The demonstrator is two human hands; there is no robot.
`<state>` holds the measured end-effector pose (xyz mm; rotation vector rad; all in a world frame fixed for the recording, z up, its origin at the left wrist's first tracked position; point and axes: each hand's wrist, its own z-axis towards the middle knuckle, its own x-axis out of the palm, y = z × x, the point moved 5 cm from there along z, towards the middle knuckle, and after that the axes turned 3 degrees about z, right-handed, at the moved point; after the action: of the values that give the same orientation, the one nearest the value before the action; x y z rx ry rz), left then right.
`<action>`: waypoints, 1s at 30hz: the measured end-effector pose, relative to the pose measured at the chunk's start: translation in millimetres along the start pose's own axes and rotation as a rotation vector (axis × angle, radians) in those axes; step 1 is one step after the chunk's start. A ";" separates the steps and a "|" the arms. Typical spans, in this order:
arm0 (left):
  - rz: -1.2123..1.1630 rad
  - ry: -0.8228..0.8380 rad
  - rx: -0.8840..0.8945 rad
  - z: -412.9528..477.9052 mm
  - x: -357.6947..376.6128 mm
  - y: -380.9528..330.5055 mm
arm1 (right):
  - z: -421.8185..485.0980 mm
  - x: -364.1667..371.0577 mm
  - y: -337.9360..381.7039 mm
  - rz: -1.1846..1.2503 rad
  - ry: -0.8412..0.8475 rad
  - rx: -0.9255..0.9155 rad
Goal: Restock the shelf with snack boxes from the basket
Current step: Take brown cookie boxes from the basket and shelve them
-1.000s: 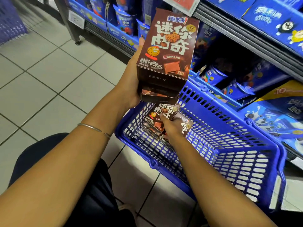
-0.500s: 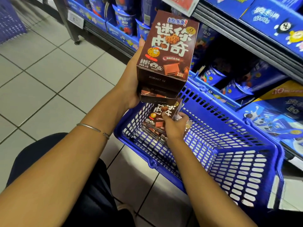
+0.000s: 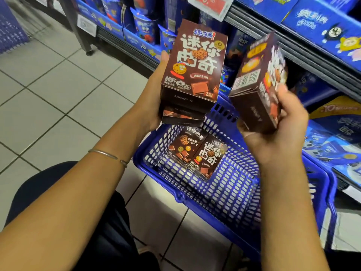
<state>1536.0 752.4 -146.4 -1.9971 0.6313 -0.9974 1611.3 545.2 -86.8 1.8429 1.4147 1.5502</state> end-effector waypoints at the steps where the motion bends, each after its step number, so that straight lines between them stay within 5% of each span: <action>1: 0.010 0.006 0.005 0.4 0.6 0.1 | -2.6 10.3 7.5 -0.007 0.055 -0.009; 5: 0.075 0.023 0.028 2.0 6.3 1.0 | -2.9 43.3 5.9 -0.125 0.186 0.063; 10: 0.141 0.057 0.029 -0.8 12.2 -1.5 | 3.2 49.4 -12.4 -0.285 0.153 0.107; 30: 0.330 -0.045 -0.023 3.1 55.5 10.5 | 14.8 -7.6 3.9 -0.129 0.255 0.192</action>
<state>1569.1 708.6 -132.8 -1.8519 0.9156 -0.7460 1626.9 541.8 -92.9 1.6603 1.8168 1.6807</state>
